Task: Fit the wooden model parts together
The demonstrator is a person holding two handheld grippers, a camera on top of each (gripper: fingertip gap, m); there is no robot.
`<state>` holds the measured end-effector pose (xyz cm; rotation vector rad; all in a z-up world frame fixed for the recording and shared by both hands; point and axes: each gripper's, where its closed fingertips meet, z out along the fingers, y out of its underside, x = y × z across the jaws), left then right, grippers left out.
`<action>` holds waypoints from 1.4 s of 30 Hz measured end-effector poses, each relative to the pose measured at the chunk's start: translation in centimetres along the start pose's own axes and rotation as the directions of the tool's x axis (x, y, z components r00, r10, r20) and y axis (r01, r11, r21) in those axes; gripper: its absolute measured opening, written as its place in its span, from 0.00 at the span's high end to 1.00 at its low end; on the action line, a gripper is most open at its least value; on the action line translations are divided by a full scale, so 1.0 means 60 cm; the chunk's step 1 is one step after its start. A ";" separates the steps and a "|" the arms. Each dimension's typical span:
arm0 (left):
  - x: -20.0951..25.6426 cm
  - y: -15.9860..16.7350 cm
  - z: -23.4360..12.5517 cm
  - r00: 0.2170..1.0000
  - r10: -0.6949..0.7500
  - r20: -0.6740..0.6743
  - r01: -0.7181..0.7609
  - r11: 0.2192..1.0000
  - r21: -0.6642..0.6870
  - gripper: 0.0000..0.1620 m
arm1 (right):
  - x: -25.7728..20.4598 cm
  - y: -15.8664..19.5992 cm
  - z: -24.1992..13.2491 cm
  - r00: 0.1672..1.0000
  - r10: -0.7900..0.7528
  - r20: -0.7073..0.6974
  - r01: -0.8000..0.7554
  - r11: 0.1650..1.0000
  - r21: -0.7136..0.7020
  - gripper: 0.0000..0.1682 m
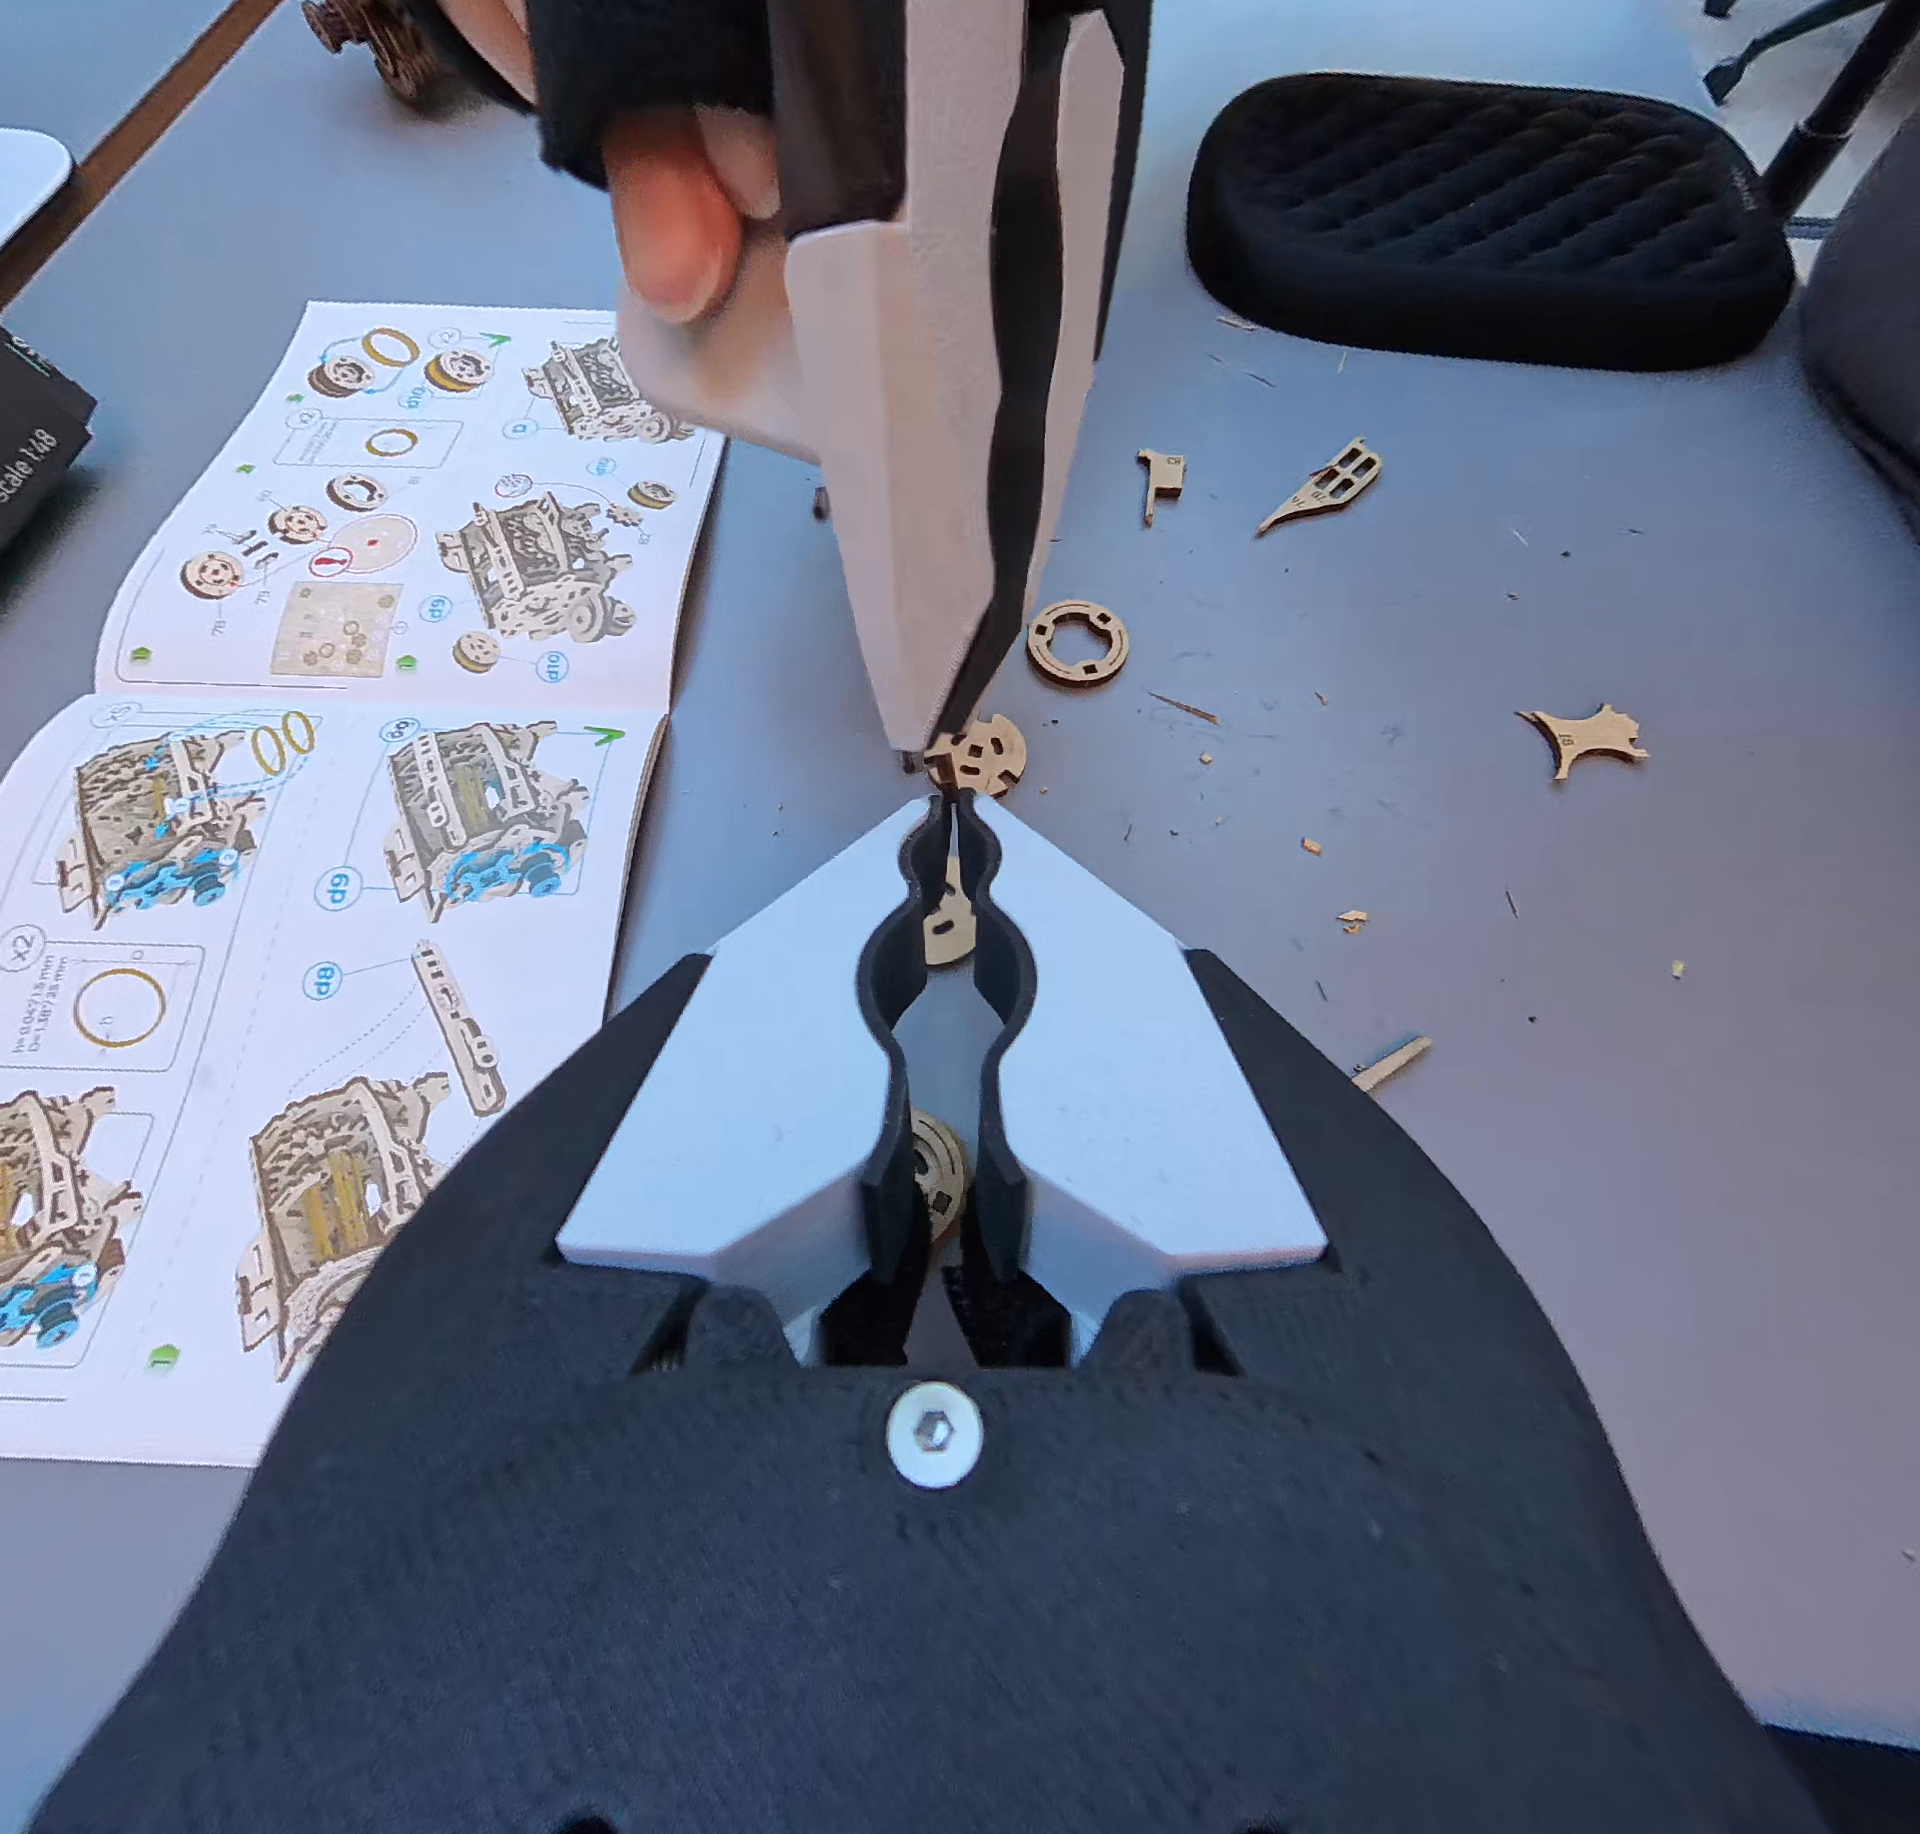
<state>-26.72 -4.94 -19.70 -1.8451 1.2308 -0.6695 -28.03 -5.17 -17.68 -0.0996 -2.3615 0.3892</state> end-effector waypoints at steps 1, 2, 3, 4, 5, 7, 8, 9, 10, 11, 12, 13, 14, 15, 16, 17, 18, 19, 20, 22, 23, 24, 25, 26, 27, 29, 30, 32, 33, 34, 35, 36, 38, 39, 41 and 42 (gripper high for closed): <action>0.001 -0.001 -0.001 1.000 -0.001 -0.008 0.001 1.000 0.005 1.00 | -0.001 -0.004 0.000 1.000 -0.022 0.019 0.022 1.000 0.006 0.94; 0.003 -0.002 -0.002 1.000 -0.001 -0.014 0.001 1.000 0.010 1.00 | -0.002 -0.008 0.001 0.999 -0.038 0.035 0.038 0.999 0.013 0.94; 0.004 -0.004 -0.004 1.000 -0.001 -0.021 0.001 1.000 0.018 1.00 | -0.004 -0.010 0.003 0.997 -0.057 0.049 0.057 0.998 0.012 0.94; 0.006 -0.006 -0.005 1.000 0.000 -0.027 0.001 1.000 0.026 1.00 | -0.005 -0.011 0.004 0.995 -0.080 0.055 0.079 0.997 0.011 0.95; 0.007 -0.007 -0.006 1.000 -0.001 -0.031 0.002 1.000 0.029 1.00 | -0.005 -0.013 0.004 0.993 -0.100 0.056 0.100 0.995 0.016 0.95; 0.009 -0.008 -0.008 0.999 0.003 -0.039 -0.001 0.999 0.034 1.00 | -0.006 -0.015 0.006 0.990 -0.120 0.067 0.119 0.993 0.020 0.97; 0.009 -0.008 -0.008 0.999 0.005 -0.040 -0.004 0.999 0.035 1.00 | -0.007 -0.014 0.006 0.989 -0.126 0.073 0.125 0.992 0.017 0.97; 0.010 -0.007 -0.008 0.999 0.007 -0.041 -0.006 0.999 0.033 1.00 | -0.007 -0.014 0.007 0.989 -0.132 0.074 0.131 0.991 0.019 0.97; 0.011 -0.007 -0.007 0.999 0.008 -0.046 -0.006 0.999 0.034 1.00 | -0.008 -0.015 0.007 0.988 -0.135 0.078 0.133 0.991 0.022 0.97; 0.012 -0.007 -0.007 0.999 0.008 -0.050 -0.006 0.999 0.033 1.00 | -0.008 -0.013 0.007 0.987 -0.136 0.080 0.135 0.991 0.016 0.97; 0.014 -0.007 -0.006 0.998 0.009 -0.056 -0.007 0.999 0.034 1.00 | -0.008 -0.012 0.007 0.986 -0.144 0.079 0.144 0.990 0.008 0.97; 0.016 -0.008 -0.006 0.998 0.012 -0.060 -0.010 0.999 0.036 1.00 | -0.008 -0.010 0.008 0.985 -0.152 0.080 0.153 0.988 0.004 0.97; 0.017 -0.008 -0.006 0.998 0.014 -0.060 -0.012 0.999 0.036 1.00 | -0.008 -0.007 0.007 0.985 -0.152 0.085 0.153 0.988 -0.005 0.98; 0.017 -0.008 -0.006 0.998 0.017 -0.062 -0.014 0.999 0.036 1.00 | -0.009 -0.009 0.007 0.985 -0.150 0.086 0.150 0.989 0.001 0.99; 0.020 -0.009 -0.006 0.997 0.017 -0.069 -0.014 0.999 0.039 1.00 | -0.009 -0.013 0.005 0.985 -0.149 0.083 0.148 0.989 0.012 1.00; 0.022 -0.011 -0.006 0.997 0.015 -0.078 -0.012 0.999 0.044 1.00 | -0.009 -0.015 0.004 0.985 -0.151 0.080 0.150 0.989 0.015 1.00; 0.022 -0.011 -0.006 0.997 0.015 -0.079 -0.012 0.999 0.044 1.00 | -0.008 -0.015 0.004 0.985 -0.155 0.077 0.154 0.988 0.012 0.99; 0.022 -0.011 -0.006 0.997 0.017 -0.077 -0.014 0.999 0.042 1.00 | -0.007 -0.017 0.003 0.985 -0.158 0.068 0.158 0.987 0.014 0.98; 0.023 -0.011 -0.007 0.997 0.019 -0.081 -0.015 0.999 0.045 1.00 | -0.008 -0.019 0.002 0.985 -0.159 0.069 0.158 0.987 0.022 0.98; 0.022 -0.010 -0.007 0.997 0.017 -0.078 -0.014 0.999 0.041 1.00 | -0.010 -0.021 0.002 0.985 -0.156 0.076 0.155 0.988 0.025 0.97; 0.022 -0.010 -0.007 0.997 0.016 -0.080 -0.013 0.999 0.041 1.00 | -0.011 -0.023 0.002 0.984 -0.160 0.076 0.158 0.987 0.031 0.96; 0.022 -0.010 -0.007 0.997 0.015 -0.082 -0.011 0.999 0.042 1.00 | -0.011 -0.023 0.003 0.984 -0.162 0.075 0.160 0.987 0.026 0.97; 0.021 -0.009 -0.007 0.997 0.014 -0.079 -0.011 0.999 0.041 1.00 | -0.012 -0.022 0.004 0.982 -0.170 0.077 0.169 0.985 0.019 0.97; 0.021 -0.009 -0.007 0.997 0.015 -0.077 -0.012 0.999 0.039 1.00 | -0.012 -0.022 0.004 0.981 -0.178 0.076 0.177 0.984 0.019 0.97; 0.022 -0.009 -0.007 0.997 0.016 -0.080 -0.013 0.999 0.039 1.00 | -0.012 -0.023 0.004 0.981 -0.177 0.076 0.175 0.984 0.022 0.98; 0.023 -0.009 -0.006 0.997 0.017 -0.081 -0.014 0.999 0.038 1.00 | -0.012 -0.023 0.004 0.982 -0.170 0.085 0.169 0.985 0.019 0.98; 0.023 -0.009 -0.006 0.997 0.017 -0.082 -0.014 0.999 0.038 1.00 | -0.012 -0.023 0.004 0.982 -0.169 0.086 0.168 0.986 0.017 0.98; 0.024 -0.008 -0.007 0.996 0.014 -0.087 -0.010 0.999 0.037 1.00 | -0.012 -0.023 0.005 0.982 -0.172 0.084 0.171 0.985 0.015 0.99; 0.024 -0.007 -0.006 0.996 0.011 -0.091 -0.008 0.999 0.035 1.00 | -0.013 -0.023 0.006 0.981 -0.174 0.085 0.174 0.985 0.012 0.99; 0.026 -0.007 -0.006 0.995 0.010 -0.097 -0.007 0.999 0.033 1.00 | -0.014 -0.025 0.007 0.980 -0.181 0.087 0.180 0.984 0.013 0.99; 0.027 -0.006 -0.005 0.995 0.013 -0.101 -0.010 1.000 0.029 1.00 | -0.016 -0.025 0.007 0.978 -0.187 0.091 0.187 0.982 0.015 0.99; 0.028 -0.005 -0.004 0.995 0.018 -0.099 -0.016 1.000 0.024 1.00 | -0.017 -0.025 0.007 0.976 -0.196 0.092 0.196 0.981 0.013 0.99; 0.029 -0.005 -0.004 0.995 0.022 -0.099 -0.019 1.000 0.024 1.00 | -0.017 -0.026 0.007 0.972 -0.217 0.086 0.217 0.976 0.015 0.98; 0.029 -0.006 -0.005 0.995 0.020 -0.100 -0.017 1.000 0.026 1.00 | -0.016 -0.026 0.007 0.972 -0.219 0.087 0.219 0.976 0.012 0.98; 0.029 -0.007 -0.005 0.995 0.017 -0.102 -0.014 0.999 0.030 1.00 | -0.016 -0.026 0.006 0.974 -0.202 0.098 0.202 0.979 0.009 0.98; 0.029 -0.007 -0.005 0.994 0.018 -0.104 -0.014 0.999 0.032 1.00 | -0.015 -0.027 0.005 0.976 -0.197 0.097 0.197 0.980 0.012 0.99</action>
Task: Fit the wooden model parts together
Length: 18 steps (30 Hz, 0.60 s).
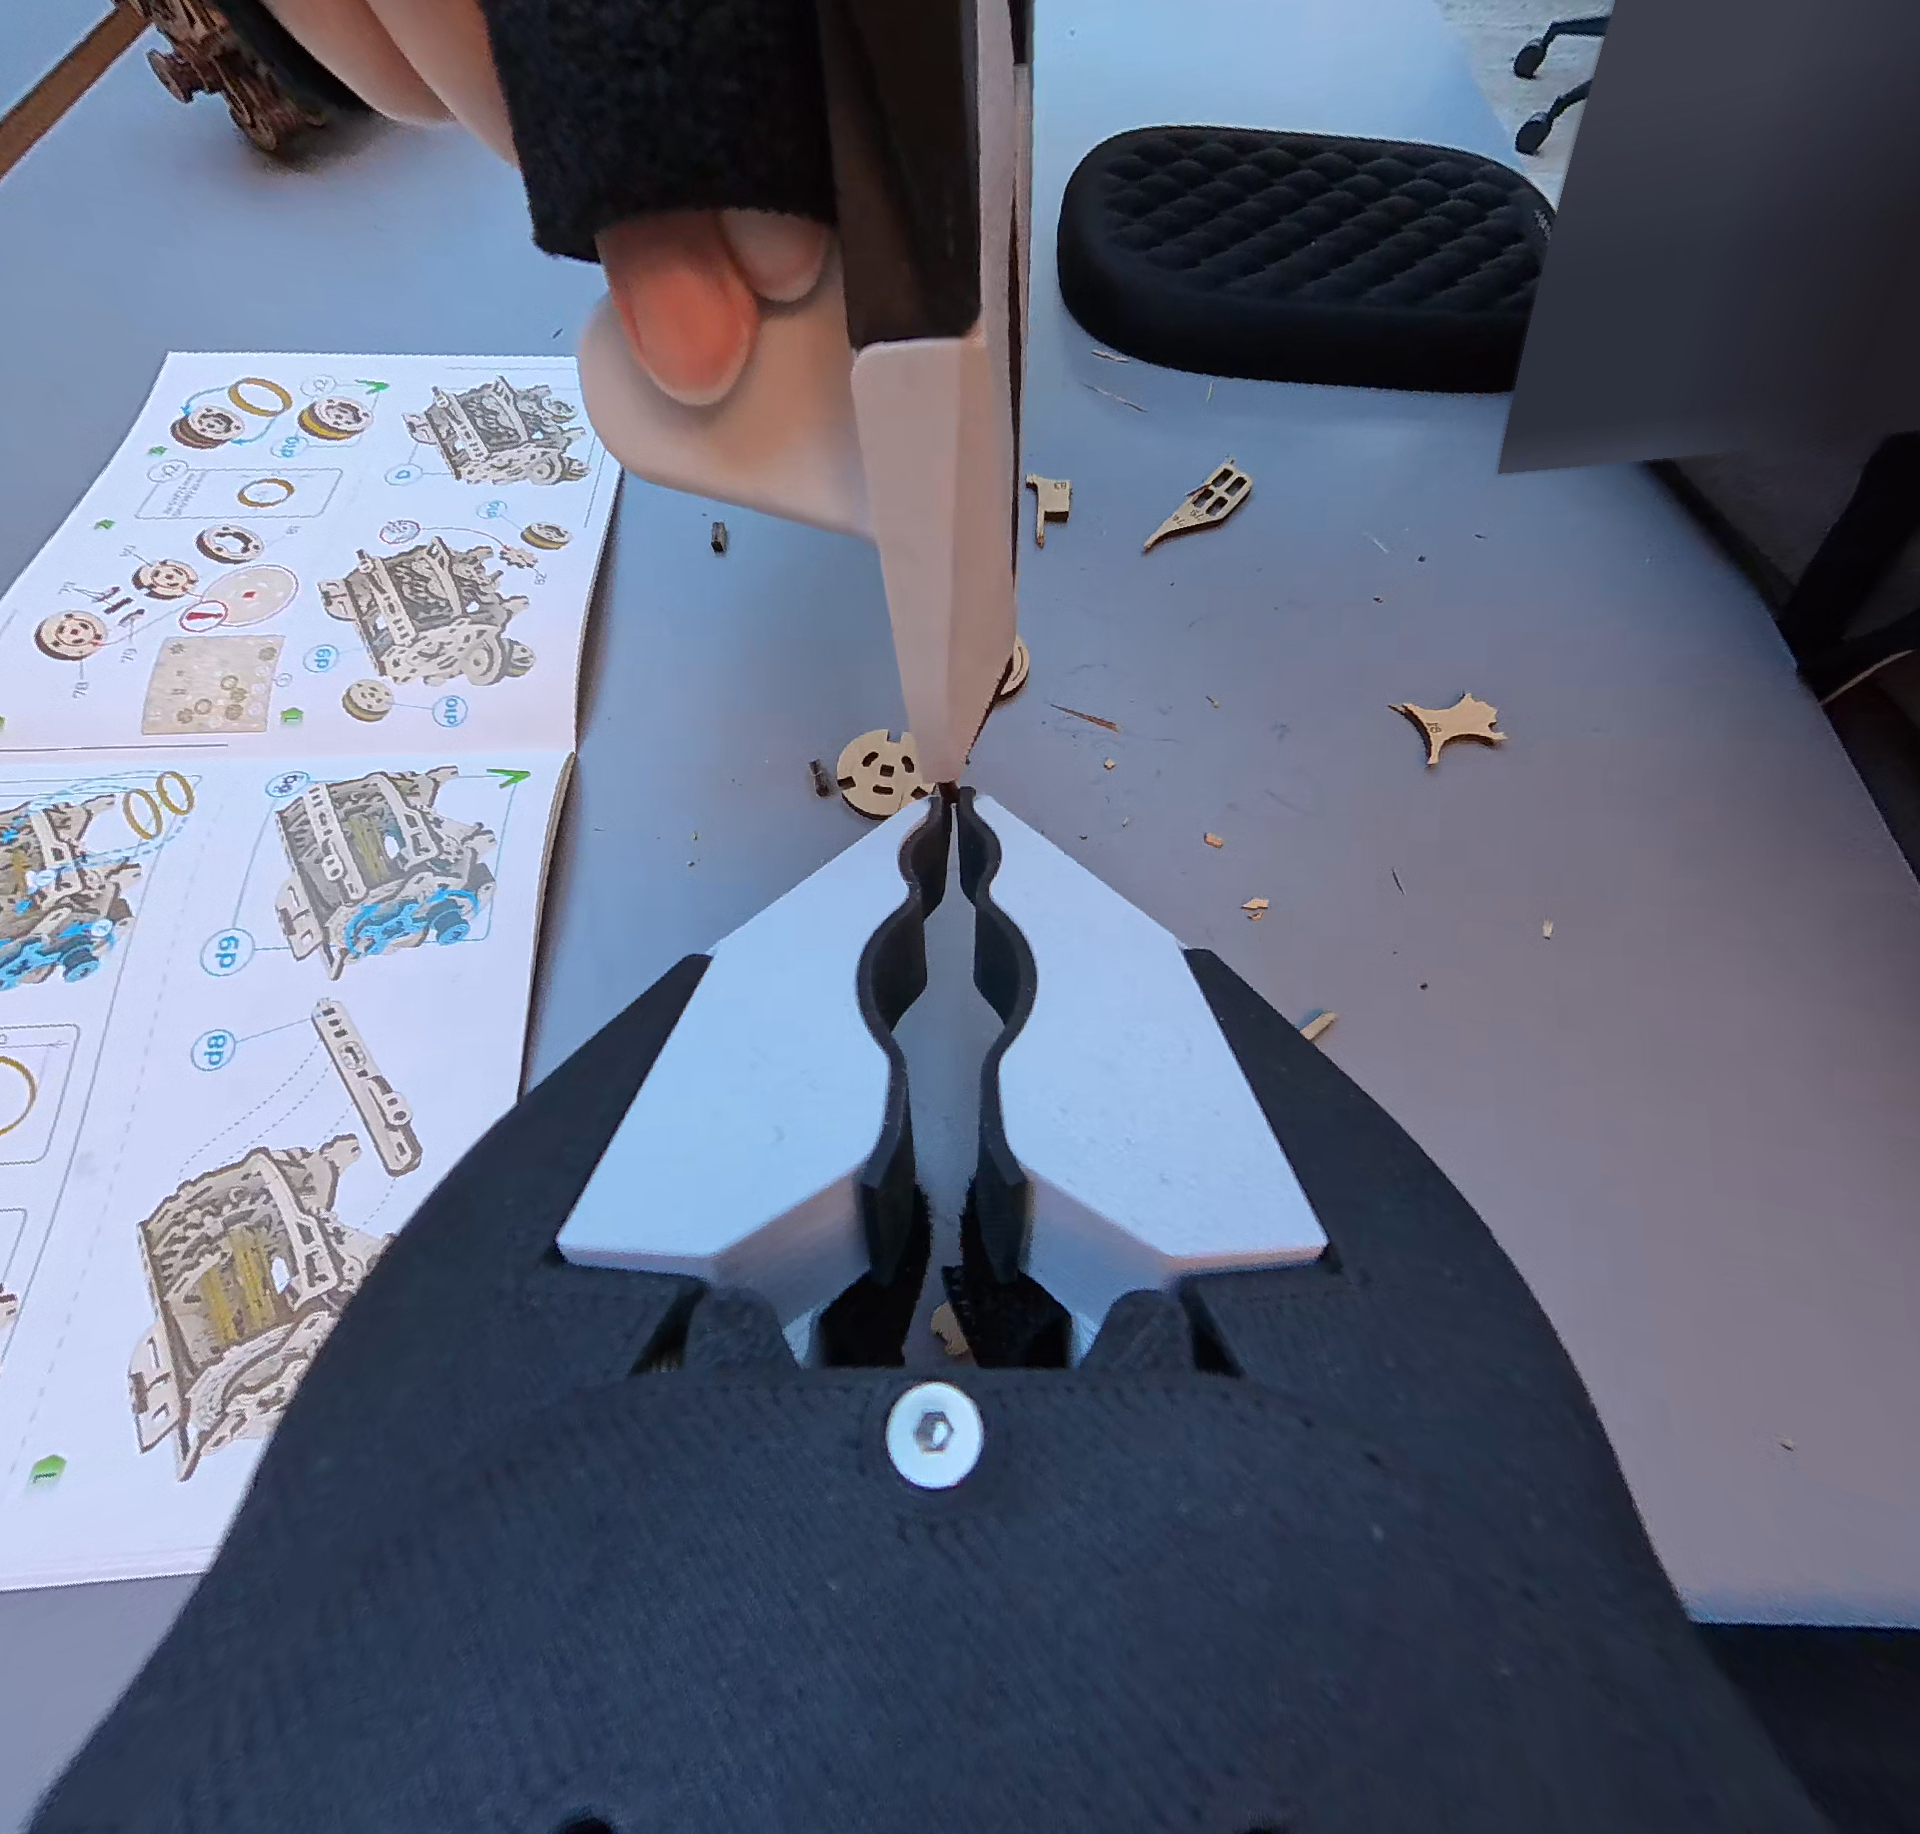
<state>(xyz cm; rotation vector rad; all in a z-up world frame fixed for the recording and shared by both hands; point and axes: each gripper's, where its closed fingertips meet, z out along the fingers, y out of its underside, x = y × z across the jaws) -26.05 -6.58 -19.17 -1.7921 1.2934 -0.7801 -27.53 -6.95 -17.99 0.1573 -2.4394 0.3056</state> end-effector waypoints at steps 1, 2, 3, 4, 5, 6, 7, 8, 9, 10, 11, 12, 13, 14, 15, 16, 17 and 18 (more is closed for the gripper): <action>0.000 0.000 -0.001 1.000 0.001 -0.001 -0.001 1.000 0.000 1.00 | 0.001 -0.001 0.000 1.000 -0.003 -0.006 0.003 1.000 0.004 0.98; 0.000 0.000 -0.002 1.000 0.002 0.001 -0.002 1.000 -0.001 1.00 | 0.001 0.000 0.000 1.000 -0.006 -0.007 0.006 1.000 0.000 0.98; 0.000 0.000 -0.002 1.000 0.003 0.004 -0.003 1.000 -0.004 1.00 | 0.000 0.001 0.001 1.000 -0.005 -0.006 0.005 1.000 -0.004 0.98; 0.000 0.001 -0.001 1.000 0.004 0.002 -0.004 1.000 -0.007 1.00 | -0.001 0.001 0.002 1.000 -0.001 -0.003 0.001 1.000 -0.003 0.99; 0.000 0.003 0.000 1.000 0.002 0.000 -0.002 1.000 -0.010 1.00 | -0.002 0.000 0.003 1.000 0.003 0.003 -0.003 1.000 -0.007 0.99; 0.000 0.004 0.002 1.000 0.000 -0.001 0.000 1.000 -0.012 1.00 | -0.003 0.000 0.003 1.000 0.000 0.008 0.001 1.000 -0.014 0.99; -0.001 0.005 0.002 1.000 -0.004 0.000 0.004 1.000 -0.014 1.00 | -0.004 0.001 0.004 1.000 -0.007 0.012 0.007 1.000 -0.023 0.99; -0.002 0.006 0.003 1.000 -0.009 0.003 0.009 1.000 -0.015 1.00 | -0.004 0.003 0.005 1.000 -0.014 0.012 0.015 0.999 -0.032 0.99; -0.005 0.013 0.002 1.000 -0.013 0.014 0.014 0.999 -0.033 0.99 | -0.004 0.004 0.005 1.000 -0.024 0.012 0.024 0.999 -0.038 0.99; -0.015 0.023 0.001 0.999 -0.015 0.052 0.019 0.998 -0.068 0.92 | -0.004 0.009 0.004 0.999 -0.032 0.014 0.033 0.998 -0.049 0.99; -0.027 0.035 -0.002 0.995 -0.012 0.097 0.023 0.994 -0.109 0.85 | -0.004 0.015 0.003 0.999 -0.038 0.017 0.039 0.997 -0.062 0.99; -0.034 0.046 -0.005 0.992 -0.003 0.126 0.022 0.989 -0.144 0.84 | -0.004 0.021 0.002 0.999 -0.047 0.021 0.049 0.996 -0.071 0.99; -0.039 0.052 -0.007 0.989 0.007 0.145 0.017 0.986 -0.163 0.84 | -0.005 0.027 0.002 0.998 -0.059 0.033 0.061 0.995 -0.079 0.99; -0.044 0.055 -0.007 0.987 0.014 0.163 0.014 0.985 -0.170 0.82 | -0.009 0.033 0.004 0.996 -0.077 0.050 0.082 0.992 -0.095 0.99; -0.047 0.057 -0.005 0.985 0.016 0.171 0.014 0.985 -0.173 0.80 | -0.013 0.038 0.007 0.992 -0.102 0.070 0.110 0.988 -0.110 0.99; -0.047 0.059 -0.002 0.985 0.015 0.170 0.016 0.984 -0.179 0.78 | -0.017 0.040 0.011 0.988 -0.125 0.093 0.136 0.984 -0.116 0.99; -0.046 0.062 0.001 0.986 0.016 0.164 0.015 0.982 -0.188 0.78 | -0.022 0.041 0.016 0.982 -0.145 0.118 0.158 0.981 -0.116 0.99; -0.045 0.064 0.003 0.987 0.021 0.161 0.010 0.981 -0.193 0.78 | -0.027 0.043 0.021 0.977 -0.161 0.143 0.178 0.977 -0.120 0.99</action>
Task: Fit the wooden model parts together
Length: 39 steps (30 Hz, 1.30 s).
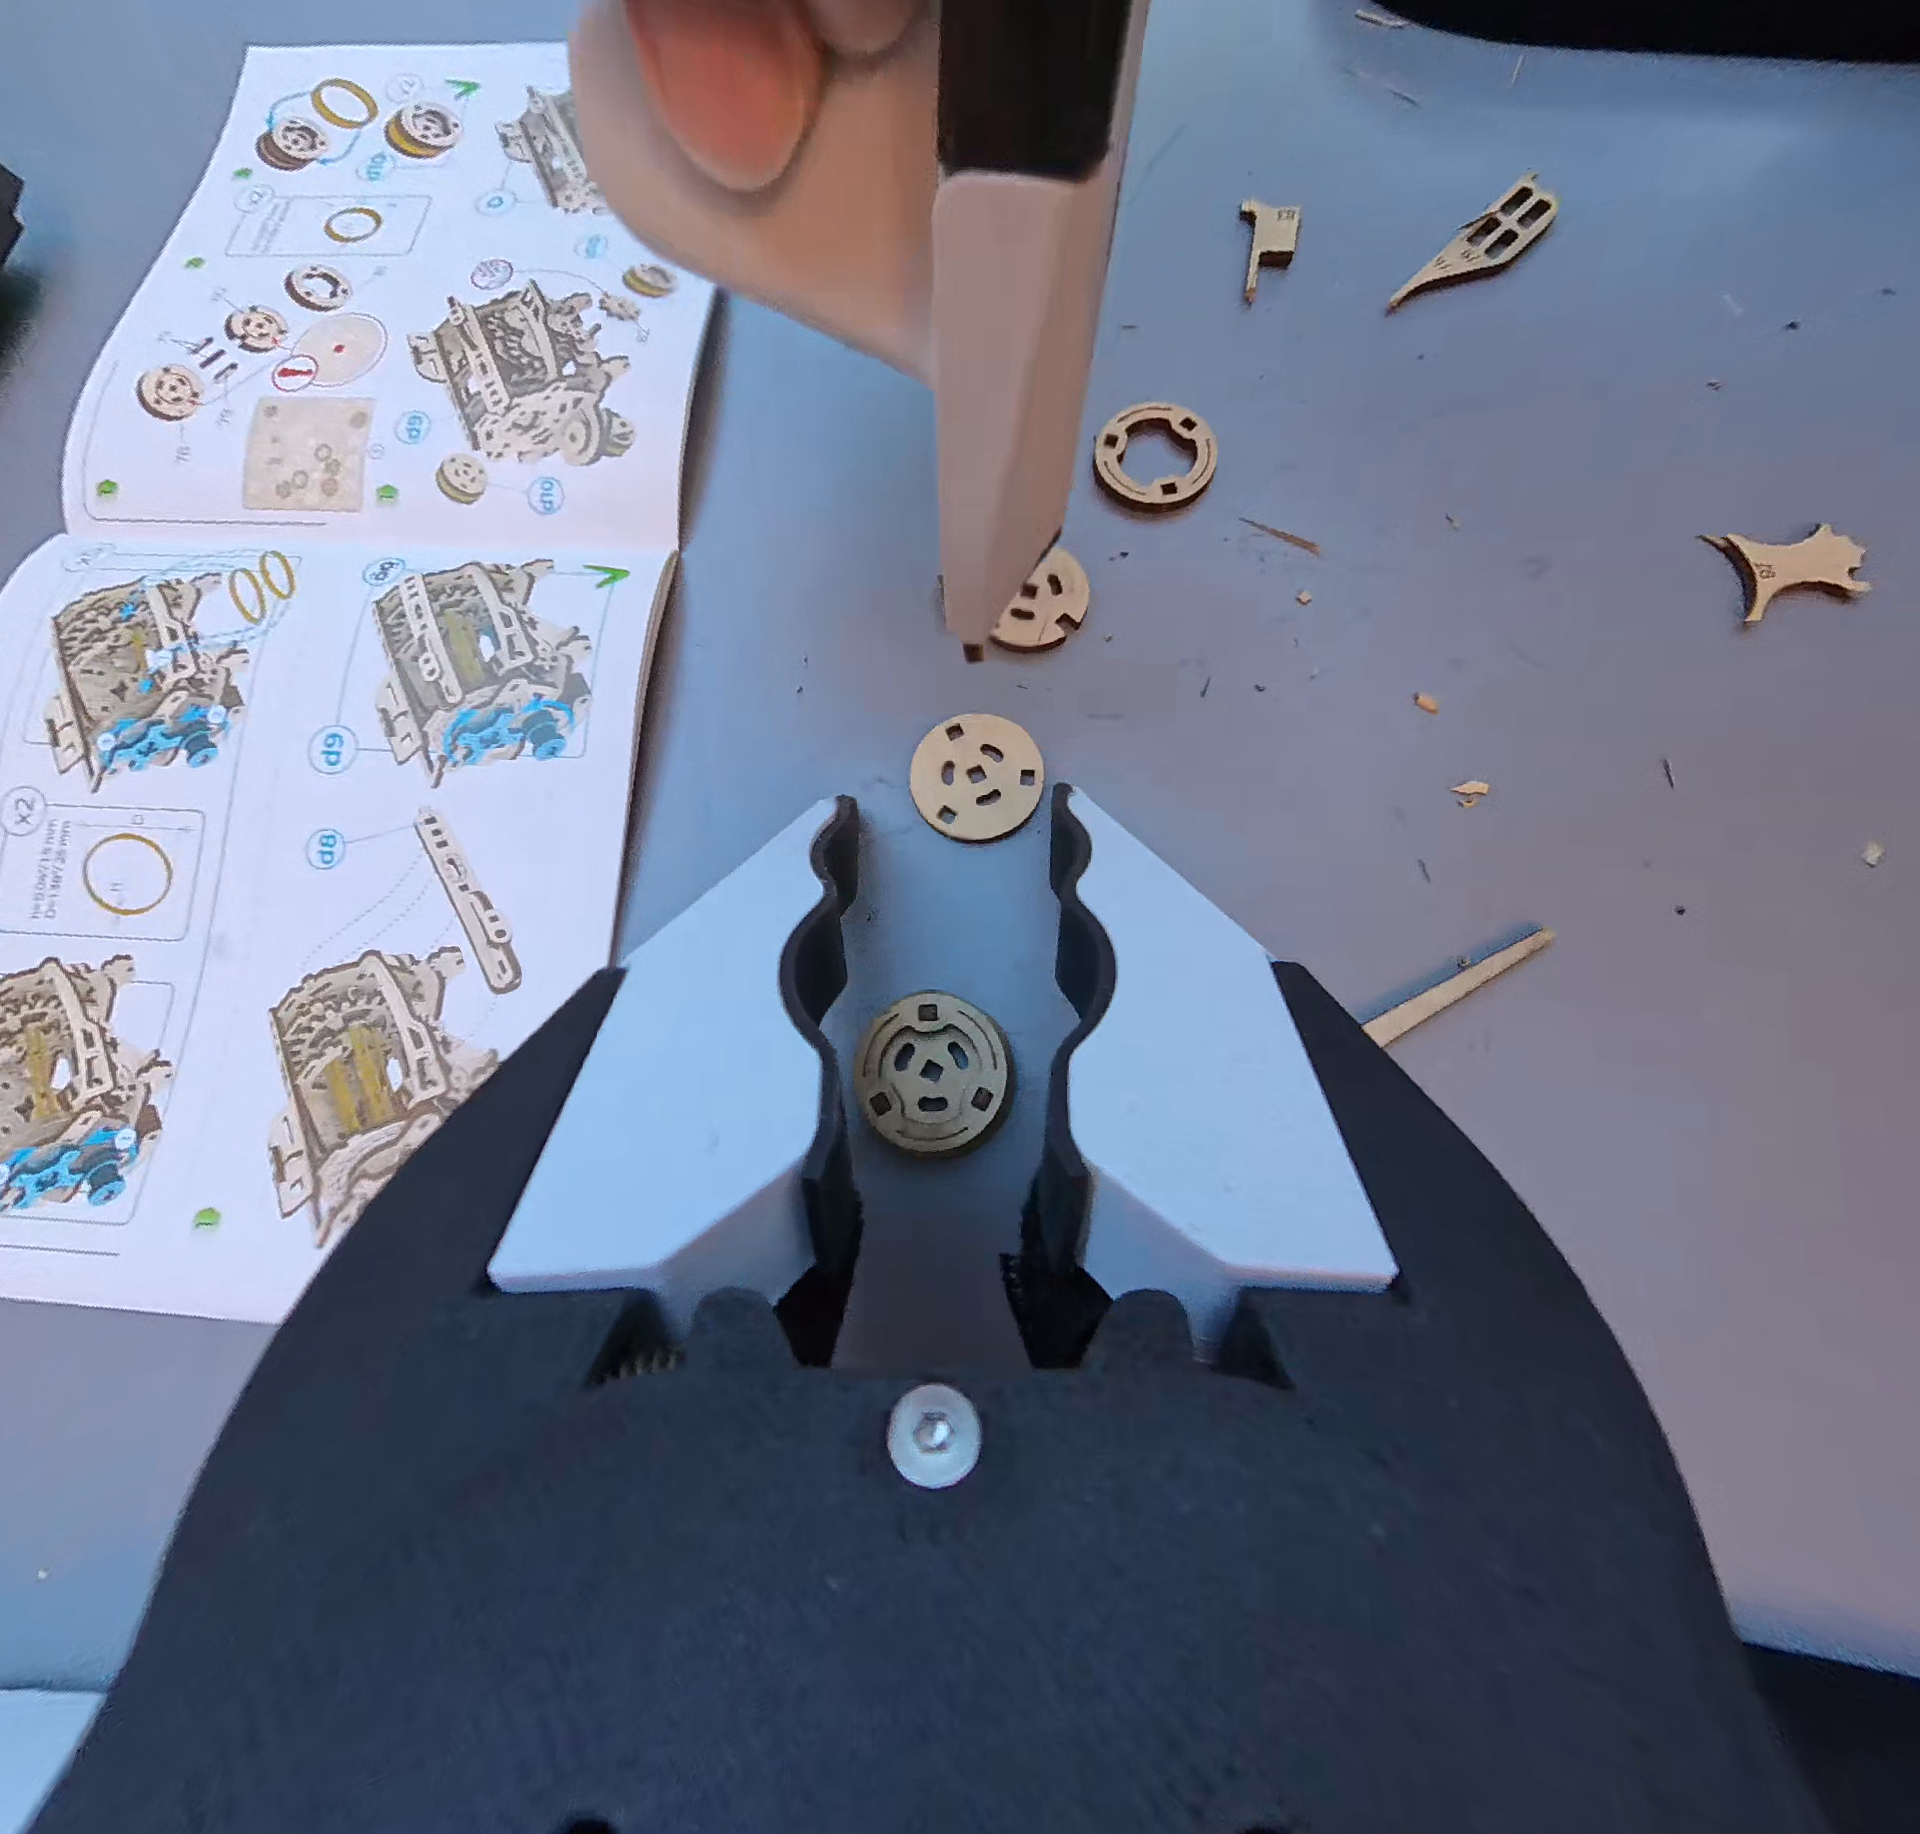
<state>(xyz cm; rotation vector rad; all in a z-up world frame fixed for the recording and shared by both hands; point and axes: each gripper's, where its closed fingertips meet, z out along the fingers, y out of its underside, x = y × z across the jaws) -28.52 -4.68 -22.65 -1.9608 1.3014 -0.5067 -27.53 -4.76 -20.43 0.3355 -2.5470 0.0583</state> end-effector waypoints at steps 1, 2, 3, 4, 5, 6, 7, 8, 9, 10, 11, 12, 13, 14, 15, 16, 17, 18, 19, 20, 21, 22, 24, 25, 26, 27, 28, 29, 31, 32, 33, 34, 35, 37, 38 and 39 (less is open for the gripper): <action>0.001 -0.002 0.001 1.000 0.005 0.000 -0.005 1.000 0.009 0.79 | -0.002 0.000 0.005 1.000 -0.018 0.014 0.018 1.000 -0.002 0.99; 0.001 -0.003 0.001 1.000 0.011 0.000 -0.011 1.000 0.009 0.79 | -0.004 -0.001 0.010 0.999 -0.032 0.028 0.032 0.999 0.005 0.99; 0.002 -0.003 0.002 1.000 0.017 -0.002 -0.017 1.000 0.013 0.80 | -0.006 0.001 0.014 0.998 -0.039 0.046 0.038 0.999 0.005 0.99; 0.003 -0.004 0.003 1.000 0.022 -0.004 -0.022 1.000 0.017 0.81 | -0.008 0.004 0.018 0.997 -0.043 0.062 0.043 0.999 0.004 0.99; 0.004 -0.004 0.003 1.000 0.024 -0.009 -0.024 1.000 0.018 0.81 | -0.010 0.005 0.021 0.996 -0.048 0.076 0.048 0.999 0.012 0.99; 0.006 -0.005 0.003 1.000 0.023 -0.021 -0.022 1.000 0.022 0.83 | -0.010 0.006 0.024 0.995 -0.054 0.084 0.053 0.998 0.014 0.99; 0.009 -0.005 0.002 0.999 0.019 -0.038 -0.018 0.999 0.028 0.86 | -0.010 0.009 0.027 0.994 -0.062 0.092 0.062 0.998 0.009 0.99; 0.009 -0.005 0.002 0.999 0.012 -0.043 -0.011 0.999 0.034 0.86 | -0.010 0.009 0.029 0.992 -0.074 0.099 0.074 0.997 0.007 0.99; 0.010 -0.005 0.002 0.999 0.004 -0.052 -0.002 0.999 0.038 0.86 | -0.009 0.008 0.030 0.991 -0.084 0.103 0.084 0.996 0.010 0.99; 0.010 -0.005 0.002 0.998 -0.005 -0.059 0.007 0.999 0.038 0.86 | -0.009 0.007 0.031 0.990 -0.089 0.112 0.088 0.996 0.014 0.99; 0.010 -0.005 0.002 0.998 -0.009 -0.062 0.011 0.999 0.036 0.86 | -0.009 0.004 0.031 0.989 -0.087 0.123 0.085 0.996 0.020 0.99; 0.010 -0.005 0.002 0.998 -0.008 -0.061 0.010 0.999 0.036 0.86 | -0.008 0.000 0.030 0.988 -0.086 0.130 0.083 0.996 0.027 0.99; 0.010 -0.005 0.002 0.998 -0.004 -0.061 0.006 0.999 0.037 0.86 | -0.008 -0.001 0.030 0.986 -0.093 0.136 0.090 0.996 0.028 0.99; 0.011 -0.005 0.002 0.998 0.000 -0.062 0.003 0.999 0.037 0.86 | -0.010 0.000 0.030 0.983 -0.105 0.148 0.103 0.994 0.024 0.99; 0.011 -0.005 0.002 0.998 0.000 -0.064 0.002 0.999 0.037 0.86 | -0.013 0.000 0.030 0.981 -0.116 0.158 0.114 0.993 0.021 0.99; 0.012 -0.005 0.002 0.998 -0.001 -0.067 0.003 0.999 0.037 0.86 | -0.014 -0.001 0.031 0.979 -0.126 0.161 0.124 0.992 0.021 0.99; 0.012 -0.005 0.002 0.998 -0.001 -0.069 0.004 0.999 0.037 0.86 | -0.014 -0.001 0.031 0.977 -0.139 0.162 0.138 0.990 0.017 0.99; 0.012 -0.005 0.002 0.997 0.001 -0.073 0.002 0.999 0.038 0.86 | -0.014 -0.001 0.031 0.975 -0.147 0.167 0.146 0.989 0.018 0.99; 0.014 -0.005 0.002 0.997 0.003 -0.080 0.000 0.999 0.038 0.86 | -0.015 -0.002 0.031 0.973 -0.149 0.174 0.148 0.989 0.018 0.99; 0.015 -0.005 0.002 0.997 0.005 -0.083 -0.002 0.999 0.038 0.86 | -0.015 -0.003 0.031 0.972 -0.153 0.180 0.152 0.988 0.019 0.99; 0.016 -0.005 0.002 0.996 0.006 -0.086 -0.003 0.999 0.038 0.86 | -0.015 -0.004 0.031 0.969 -0.162 0.185 0.161 0.987 0.019 0.99; 0.018 -0.005 0.002 0.996 0.009 -0.091 -0.005 0.999 0.039 0.86 | -0.015 -0.004 0.031 0.967 -0.170 0.188 0.169 0.985 0.020 0.99; 0.019 -0.005 0.002 0.995 0.012 -0.094 -0.008 0.999 0.039 0.86 | -0.015 -0.005 0.031 0.962 -0.184 0.200 0.184 0.983 0.018 0.99; 0.019 -0.005 0.001 0.995 0.012 -0.094 -0.009 0.999 0.039 0.86 | -0.015 -0.004 0.031 0.959 -0.195 0.207 0.196 0.980 0.015 0.99; 0.019 -0.005 0.002 0.995 0.013 -0.096 -0.009 0.999 0.039 0.86 | -0.016 -0.005 0.031 0.955 -0.205 0.215 0.206 0.978 0.018 0.99; 0.020 -0.005 0.002 0.995 0.012 -0.099 -0.008 0.999 0.039 0.86 | -0.016 -0.006 0.031 0.952 -0.210 0.224 0.212 0.977 0.017 0.99; 0.020 -0.005 0.002 0.995 0.011 -0.100 -0.007 0.999 0.039 0.86 | -0.016 -0.006 0.031 0.947 -0.220 0.236 0.223 0.975 0.012 0.99; 0.020 -0.005 0.002 0.995 0.011 -0.101 -0.007 0.999 0.039 0.86 | -0.016 -0.006 0.031 0.940 -0.236 0.246 0.241 0.970 0.011 0.99; 0.020 -0.005 0.002 0.995 0.010 -0.104 -0.006 0.999 0.038 0.86 | -0.016 -0.006 0.031 0.930 -0.256 0.266 0.265 0.964 0.002 0.99; 0.020 -0.005 0.002 0.994 0.010 -0.104 -0.006 0.999 0.038 0.86 | -0.016 -0.006 0.031 0.925 -0.262 0.277 0.272 0.962 0.003 0.99; 0.021 -0.005 0.002 0.994 0.010 -0.106 -0.006 0.999 0.038 0.86 | -0.016 -0.005 0.032 0.921 -0.263 0.288 0.275 0.961 -0.001 0.99; 0.021 -0.005 0.002 0.994 0.009 -0.106 -0.005 0.999 0.038 0.86 | -0.017 -0.005 0.032 0.916 -0.264 0.302 0.278 0.961 -0.005 0.99; 0.021 -0.005 0.002 0.994 0.009 -0.106 -0.005 0.999 0.038 0.86 | -0.017 -0.005 0.032 0.912 -0.262 0.316 0.280 0.960 -0.012 0.99; 0.021 -0.005 0.002 0.994 0.010 -0.108 -0.006 0.999 0.038 0.86 | -0.017 -0.006 0.032 0.904 -0.253 0.343 0.280 0.960 -0.029 0.99; 0.022 -0.005 0.002 0.994 0.010 -0.111 -0.005 0.999 0.038 0.86 | -0.017 -0.007 0.032 0.902 -0.252 0.352 0.281 0.959 -0.034 0.99; 0.022 -0.005 0.002 0.994 0.009 -0.111 -0.005 0.999 0.038 0.86 | -0.017 -0.007 0.032 0.899 -0.252 0.357 0.283 0.958 -0.037 0.99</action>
